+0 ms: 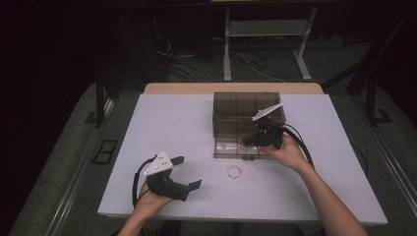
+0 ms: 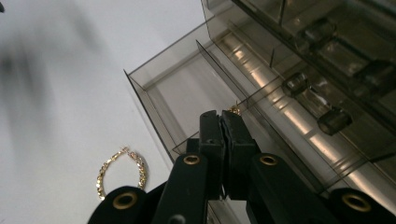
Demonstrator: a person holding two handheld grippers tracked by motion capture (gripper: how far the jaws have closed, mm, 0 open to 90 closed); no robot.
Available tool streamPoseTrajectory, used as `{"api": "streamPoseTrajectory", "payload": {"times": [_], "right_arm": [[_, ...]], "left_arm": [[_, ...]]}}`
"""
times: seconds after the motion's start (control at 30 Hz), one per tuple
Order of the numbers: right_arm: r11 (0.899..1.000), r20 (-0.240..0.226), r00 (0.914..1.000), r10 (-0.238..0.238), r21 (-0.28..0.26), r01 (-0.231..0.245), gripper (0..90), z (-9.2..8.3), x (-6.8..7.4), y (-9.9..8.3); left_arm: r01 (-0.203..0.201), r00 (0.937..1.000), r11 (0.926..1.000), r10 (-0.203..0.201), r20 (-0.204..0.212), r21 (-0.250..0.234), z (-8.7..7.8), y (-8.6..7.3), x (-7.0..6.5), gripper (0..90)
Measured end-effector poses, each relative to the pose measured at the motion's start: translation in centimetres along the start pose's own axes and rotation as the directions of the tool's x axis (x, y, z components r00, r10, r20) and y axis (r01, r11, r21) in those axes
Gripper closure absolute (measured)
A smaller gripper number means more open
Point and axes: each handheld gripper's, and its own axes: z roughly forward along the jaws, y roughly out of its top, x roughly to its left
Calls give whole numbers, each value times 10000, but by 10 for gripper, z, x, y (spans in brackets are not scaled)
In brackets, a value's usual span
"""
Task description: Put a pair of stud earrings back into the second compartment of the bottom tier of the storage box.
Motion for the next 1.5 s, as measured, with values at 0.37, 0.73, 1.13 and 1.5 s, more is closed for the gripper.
{"api": "streamPoseTrajectory", "payload": {"times": [0.37,0.73,1.13,1.5], "right_arm": [[9996,255,9993,284,29,-285,863,-2,-6,-3],[9990,761,9963,393,-261,-374,635,-11,-7,-6],[9959,894,9956,-292,-824,366,351,-29,15,-2],[9883,201,9966,-799,-1290,818,74,-41,32,0]], "left_arm": [[-61,10000,10000,61,36,21,1,0,0,0],[-61,9999,10000,61,99,-2,1,0,-1,0],[-37,9999,10000,37,128,-23,1,0,-1,0],[-45,9999,10000,45,139,9,2,0,-1,0]]}}
